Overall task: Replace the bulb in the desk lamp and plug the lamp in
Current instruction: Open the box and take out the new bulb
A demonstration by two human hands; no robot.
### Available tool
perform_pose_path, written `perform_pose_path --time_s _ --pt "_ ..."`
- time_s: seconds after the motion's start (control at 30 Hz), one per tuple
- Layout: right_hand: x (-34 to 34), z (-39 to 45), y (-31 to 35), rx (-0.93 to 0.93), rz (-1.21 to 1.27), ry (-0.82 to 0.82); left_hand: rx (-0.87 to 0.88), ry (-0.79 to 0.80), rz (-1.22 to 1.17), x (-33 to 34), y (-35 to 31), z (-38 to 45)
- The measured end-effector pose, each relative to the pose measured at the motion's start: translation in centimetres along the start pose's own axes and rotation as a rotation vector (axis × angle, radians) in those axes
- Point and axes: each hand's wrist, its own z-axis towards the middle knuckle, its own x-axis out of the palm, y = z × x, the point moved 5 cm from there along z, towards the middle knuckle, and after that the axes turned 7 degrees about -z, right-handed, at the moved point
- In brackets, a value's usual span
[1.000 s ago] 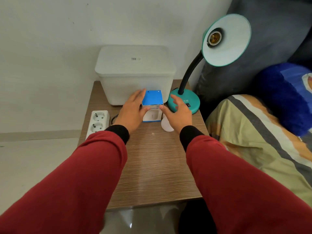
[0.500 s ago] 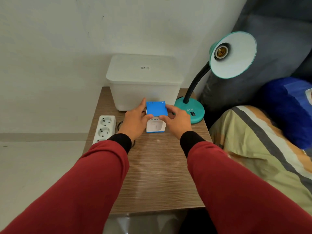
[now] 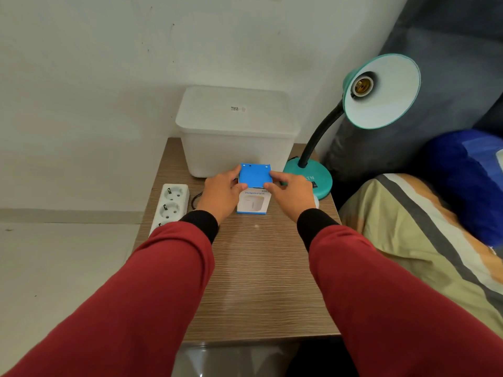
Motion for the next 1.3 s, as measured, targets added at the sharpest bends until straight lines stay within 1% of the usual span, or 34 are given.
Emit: perform_pose_path --time_s 0.13,0.33,0.5,0.6,0.7,0.8,1.1,1.2,1.3 --pt "0.1 0.2 -0.2 -0.033 -0.018 0.036 -0.009 0.002 -0.005 0.0 0.0 -0.1" --pt "0.5 0.4 0.2 -0.077 -0.038 -0.037 -0.006 0.003 0.013 0.2 0.1 0.1" --pt "1.0 0.5 0.3 -0.097 -0.156 -0.071 0.005 -0.016 -0.011 0.2 0.2 0.1" --pt "1.2 0.5 0.3 -0.096 -0.174 -0.078 0.017 -0.007 -0.032 0.2 0.2 0.2" --pt "1.1 0.5 0.1 -0.038 -0.062 -0.112 0.016 -0.019 -0.051 0.3 0.4 0.5" --pt "1.0 0.4 -0.5 0.014 0.074 -0.099 0.017 -0.025 -0.057 0.5 0.6 0.5" --pt "0.9 0.2 -1.5 0.032 0.327 -0.044 -0.002 -0.004 -0.040 0.8 1.2 1.0" --pt "0.7 0.4 -1.3 0.031 0.355 -0.055 -0.015 -0.001 -0.047 0.9 1.3 1.1" --pt "0.4 0.7 -0.7 0.022 0.310 -0.127 -0.011 0.000 -0.063 0.8 1.1 0.9"
